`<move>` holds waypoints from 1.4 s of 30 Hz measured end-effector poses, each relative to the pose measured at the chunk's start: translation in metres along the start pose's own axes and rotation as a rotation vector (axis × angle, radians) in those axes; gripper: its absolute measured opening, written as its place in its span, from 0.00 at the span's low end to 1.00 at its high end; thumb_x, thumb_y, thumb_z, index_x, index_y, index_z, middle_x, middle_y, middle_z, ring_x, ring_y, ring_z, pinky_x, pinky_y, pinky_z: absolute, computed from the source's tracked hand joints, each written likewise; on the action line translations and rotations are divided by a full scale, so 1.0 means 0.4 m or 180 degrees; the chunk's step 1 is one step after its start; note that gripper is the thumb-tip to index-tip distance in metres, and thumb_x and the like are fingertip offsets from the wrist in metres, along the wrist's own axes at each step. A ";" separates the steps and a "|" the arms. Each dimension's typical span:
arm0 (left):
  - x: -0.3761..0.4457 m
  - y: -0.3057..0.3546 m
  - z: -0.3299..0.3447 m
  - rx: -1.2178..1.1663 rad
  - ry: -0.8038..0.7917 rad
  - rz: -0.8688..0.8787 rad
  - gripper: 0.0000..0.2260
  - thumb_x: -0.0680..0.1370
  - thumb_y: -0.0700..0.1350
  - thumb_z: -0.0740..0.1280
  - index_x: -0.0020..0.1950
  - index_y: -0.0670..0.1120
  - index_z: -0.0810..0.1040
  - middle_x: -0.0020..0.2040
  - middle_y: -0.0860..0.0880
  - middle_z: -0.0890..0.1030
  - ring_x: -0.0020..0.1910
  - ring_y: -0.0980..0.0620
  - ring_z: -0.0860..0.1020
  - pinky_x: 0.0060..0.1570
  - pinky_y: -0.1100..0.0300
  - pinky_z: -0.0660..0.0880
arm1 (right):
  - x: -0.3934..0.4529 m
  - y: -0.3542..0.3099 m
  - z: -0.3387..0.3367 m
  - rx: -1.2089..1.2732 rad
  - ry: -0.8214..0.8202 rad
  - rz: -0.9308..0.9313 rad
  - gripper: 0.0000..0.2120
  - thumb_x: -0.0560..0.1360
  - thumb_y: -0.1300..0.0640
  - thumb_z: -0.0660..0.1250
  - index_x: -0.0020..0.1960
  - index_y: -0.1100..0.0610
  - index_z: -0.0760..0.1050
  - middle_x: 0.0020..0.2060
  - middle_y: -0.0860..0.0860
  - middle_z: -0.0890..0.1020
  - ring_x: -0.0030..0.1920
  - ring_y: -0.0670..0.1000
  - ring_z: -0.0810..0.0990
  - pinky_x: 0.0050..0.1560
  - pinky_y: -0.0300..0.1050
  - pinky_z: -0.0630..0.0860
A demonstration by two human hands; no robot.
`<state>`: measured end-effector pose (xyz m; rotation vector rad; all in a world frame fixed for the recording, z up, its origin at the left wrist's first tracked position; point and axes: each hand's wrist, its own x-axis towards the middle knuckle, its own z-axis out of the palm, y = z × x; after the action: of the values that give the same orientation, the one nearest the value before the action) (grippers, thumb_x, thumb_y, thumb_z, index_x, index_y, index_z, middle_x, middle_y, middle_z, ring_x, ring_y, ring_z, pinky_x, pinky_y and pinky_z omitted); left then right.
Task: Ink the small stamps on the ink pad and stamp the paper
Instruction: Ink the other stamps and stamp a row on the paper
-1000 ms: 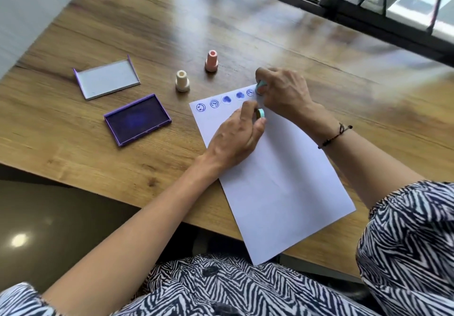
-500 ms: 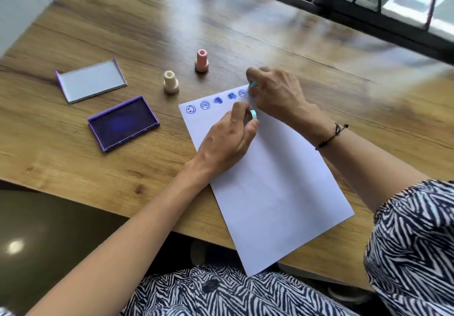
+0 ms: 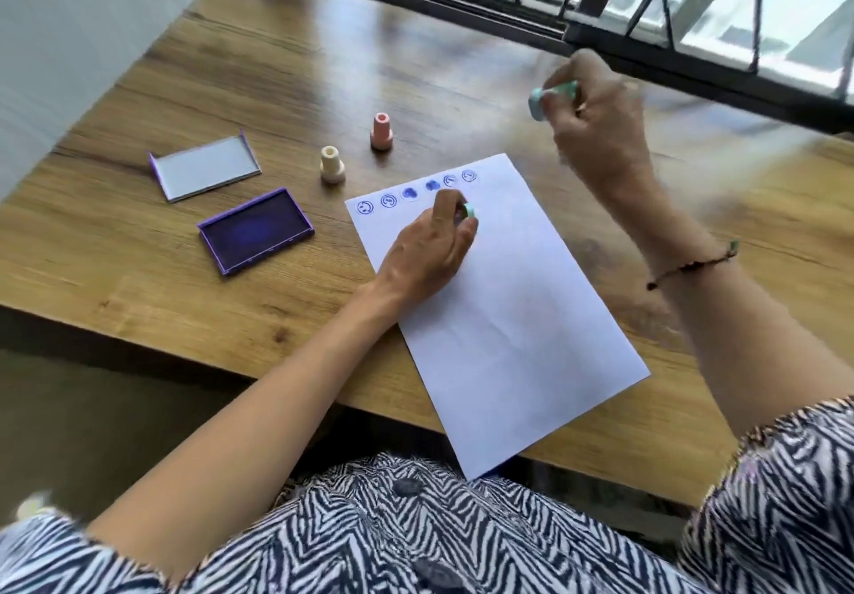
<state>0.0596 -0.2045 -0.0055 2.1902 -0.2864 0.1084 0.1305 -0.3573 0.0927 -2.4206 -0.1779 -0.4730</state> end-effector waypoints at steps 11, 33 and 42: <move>-0.009 0.018 -0.032 -0.0841 0.0033 -0.0138 0.09 0.78 0.44 0.59 0.56 0.42 0.68 0.53 0.42 0.79 0.53 0.46 0.77 0.53 0.59 0.71 | -0.175 -0.003 0.035 0.1171 -0.0776 0.0833 0.05 0.74 0.64 0.61 0.42 0.58 0.74 0.28 0.52 0.75 0.20 0.48 0.72 0.23 0.37 0.70; -0.090 -0.008 -0.177 -0.2042 0.0788 -0.0899 0.05 0.75 0.37 0.65 0.49 0.39 0.74 0.36 0.47 0.77 0.35 0.52 0.75 0.41 0.61 0.75 | -0.204 -0.143 0.171 0.2297 -0.1397 0.0686 0.07 0.76 0.62 0.62 0.41 0.55 0.75 0.25 0.49 0.77 0.22 0.48 0.74 0.24 0.40 0.73; -0.078 -0.047 -0.196 -0.2054 0.1078 -0.1229 0.02 0.76 0.41 0.64 0.44 0.45 0.75 0.35 0.50 0.77 0.31 0.59 0.74 0.37 0.64 0.73 | -0.160 -0.185 0.230 0.1743 -0.1399 0.0406 0.04 0.74 0.60 0.63 0.40 0.56 0.74 0.24 0.48 0.76 0.21 0.47 0.74 0.23 0.38 0.71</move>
<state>0.0361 -0.1257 0.0206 1.5163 0.2658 0.1447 0.0797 -0.2421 0.0452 -1.9432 -0.2957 0.1615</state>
